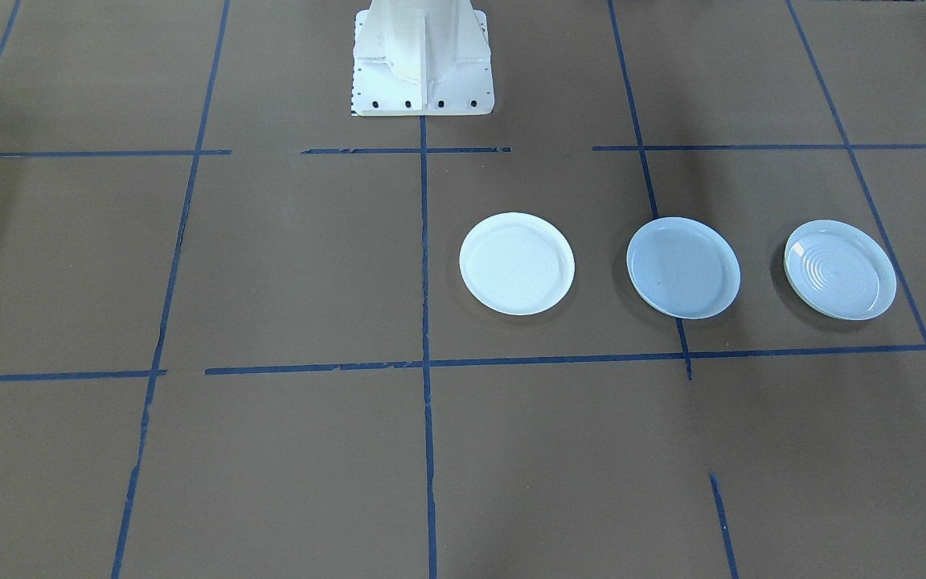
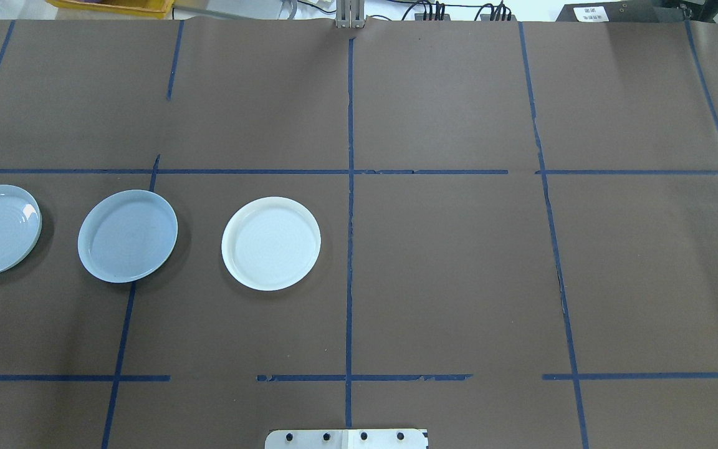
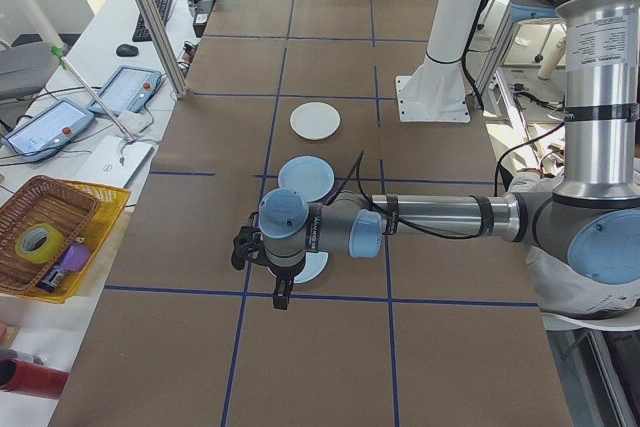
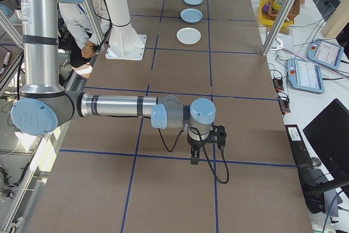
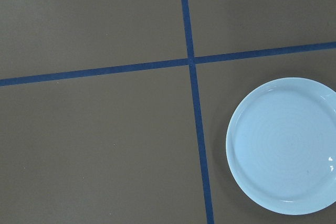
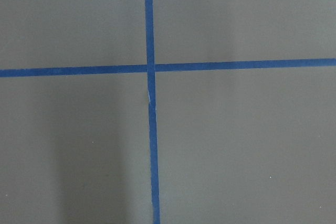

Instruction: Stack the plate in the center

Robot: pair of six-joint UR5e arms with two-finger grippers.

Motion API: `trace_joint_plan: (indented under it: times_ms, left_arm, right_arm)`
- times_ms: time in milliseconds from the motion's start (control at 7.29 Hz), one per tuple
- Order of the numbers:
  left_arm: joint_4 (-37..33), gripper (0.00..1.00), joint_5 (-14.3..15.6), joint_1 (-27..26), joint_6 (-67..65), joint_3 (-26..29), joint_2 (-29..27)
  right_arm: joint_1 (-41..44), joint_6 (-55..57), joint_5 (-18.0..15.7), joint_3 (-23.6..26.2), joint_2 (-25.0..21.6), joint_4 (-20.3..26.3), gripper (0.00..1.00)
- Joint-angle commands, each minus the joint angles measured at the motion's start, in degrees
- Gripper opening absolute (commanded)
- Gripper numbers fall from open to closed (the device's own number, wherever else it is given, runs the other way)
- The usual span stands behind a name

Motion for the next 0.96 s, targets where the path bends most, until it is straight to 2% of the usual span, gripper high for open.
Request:
trace_joint_plan:
  times_ms: [0, 548, 823]
  left_arm:
    - [-0.17, 1.0, -0.09, 0.0, 0.0, -0.27, 0.0]
    - [-1.23, 1.0, -0.09, 0.26, 0.35, -0.19, -0.35]
    - [-6.2, 1.0, -0.09, 4.2, -4.62, 2.52, -0.17]
  right_arm:
    - [0.0, 0.04, 0.07, 0.0, 0.0, 0.0, 1.0]
    - [0.0, 0.04, 0.07, 0.0, 0.0, 0.0, 1.0]
    - [0.0, 0.04, -0.01, 0.0, 0.0, 0.0, 1.0]
